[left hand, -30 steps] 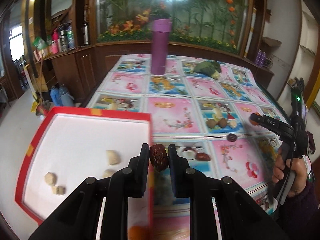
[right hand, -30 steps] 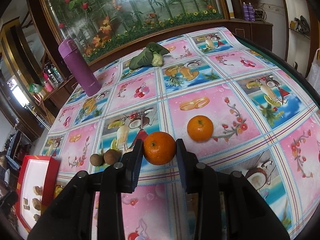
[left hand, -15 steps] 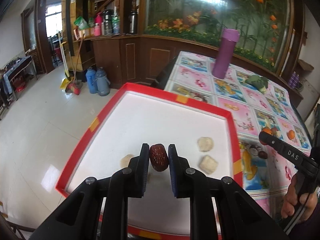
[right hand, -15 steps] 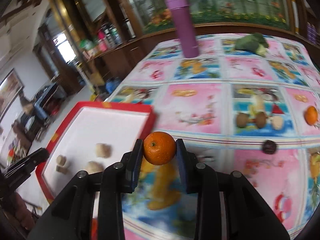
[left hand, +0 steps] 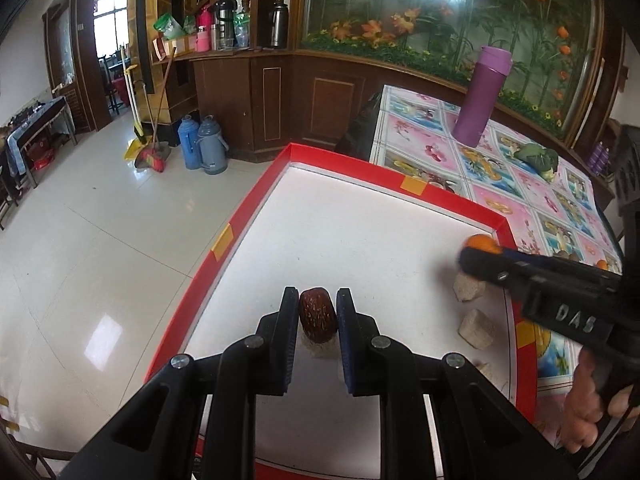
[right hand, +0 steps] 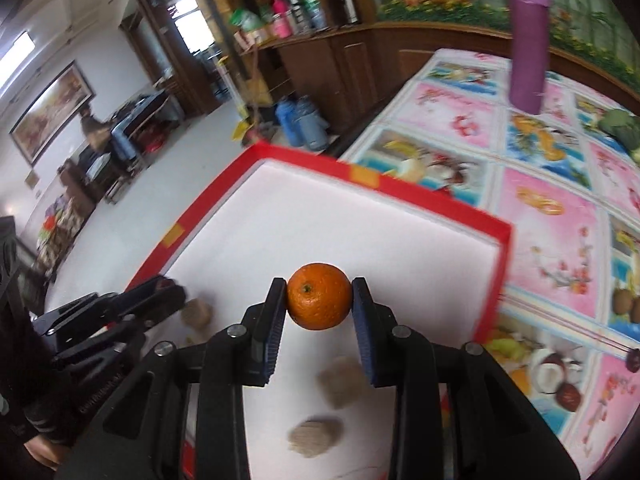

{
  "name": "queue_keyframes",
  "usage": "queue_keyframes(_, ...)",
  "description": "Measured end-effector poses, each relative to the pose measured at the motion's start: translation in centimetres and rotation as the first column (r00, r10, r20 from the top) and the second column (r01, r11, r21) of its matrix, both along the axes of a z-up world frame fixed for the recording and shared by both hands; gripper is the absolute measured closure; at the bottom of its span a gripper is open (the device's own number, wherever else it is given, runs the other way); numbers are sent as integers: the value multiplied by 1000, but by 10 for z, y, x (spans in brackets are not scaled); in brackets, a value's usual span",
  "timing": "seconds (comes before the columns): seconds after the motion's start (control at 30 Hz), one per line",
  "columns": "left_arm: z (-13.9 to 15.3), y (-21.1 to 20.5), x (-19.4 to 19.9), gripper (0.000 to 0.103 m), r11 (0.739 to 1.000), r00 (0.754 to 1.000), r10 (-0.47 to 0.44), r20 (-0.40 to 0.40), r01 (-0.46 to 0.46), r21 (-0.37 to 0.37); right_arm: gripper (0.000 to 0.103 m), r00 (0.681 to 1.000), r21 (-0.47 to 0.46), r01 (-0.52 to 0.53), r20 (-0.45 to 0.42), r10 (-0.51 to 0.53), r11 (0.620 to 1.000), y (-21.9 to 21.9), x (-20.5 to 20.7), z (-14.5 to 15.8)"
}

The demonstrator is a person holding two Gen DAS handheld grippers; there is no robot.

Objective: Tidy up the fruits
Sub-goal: 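Open both tools to release the orange and the date into the tray, then move the right tool to another orange while the left tool approaches a brown round fruit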

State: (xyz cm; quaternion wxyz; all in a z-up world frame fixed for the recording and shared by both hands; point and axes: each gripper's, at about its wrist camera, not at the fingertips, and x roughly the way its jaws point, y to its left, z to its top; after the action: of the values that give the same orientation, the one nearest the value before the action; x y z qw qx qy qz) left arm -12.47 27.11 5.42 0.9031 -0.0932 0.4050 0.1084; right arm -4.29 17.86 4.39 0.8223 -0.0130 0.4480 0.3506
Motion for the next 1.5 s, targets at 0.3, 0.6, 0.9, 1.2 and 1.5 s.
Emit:
queue_keyframes(0.3,-4,-14,-29,85,998,998,-59,-8,59,-30,68,998,-52,-60,-26,59,997,23,1,-27)
queue_keyframes(0.6,-15,-33,-25,85,993,992,-113,-57,111,-46,61,993,-28,-62,-102,59,998,17,14,-27)
queue_keyframes(0.9,-22,-42,-27,76,996,991,-88,-100,87,-18,52,989,134,4,-149,16,991,-27,24,-13)
queue_keyframes(1.2,-3,-60,-27,60,996,994,-84,-75,87,29,52,987,170,154,-79,-142,973,-126,31,2)
queue_keyframes(1.5,14,-122,-7,57,970,972,-225,-64,230,79,51,908,170,418,-69,-413,892,-278,49,-6)
